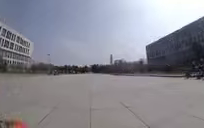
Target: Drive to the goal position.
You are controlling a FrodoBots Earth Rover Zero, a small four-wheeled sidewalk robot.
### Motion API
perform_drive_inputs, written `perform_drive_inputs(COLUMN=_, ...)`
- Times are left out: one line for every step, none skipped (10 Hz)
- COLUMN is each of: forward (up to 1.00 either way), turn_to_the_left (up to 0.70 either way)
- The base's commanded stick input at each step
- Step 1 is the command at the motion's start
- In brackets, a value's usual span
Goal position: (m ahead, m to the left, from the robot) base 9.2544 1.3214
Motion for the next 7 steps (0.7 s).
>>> perform_drive_inputs(forward=1.00, turn_to_the_left=0.00)
perform_drive_inputs(forward=1.00, turn_to_the_left=0.00)
perform_drive_inputs(forward=1.00, turn_to_the_left=0.00)
perform_drive_inputs(forward=1.00, turn_to_the_left=0.01)
perform_drive_inputs(forward=1.00, turn_to_the_left=0.08)
perform_drive_inputs(forward=1.00, turn_to_the_left=0.16)
perform_drive_inputs(forward=1.00, turn_to_the_left=0.24)
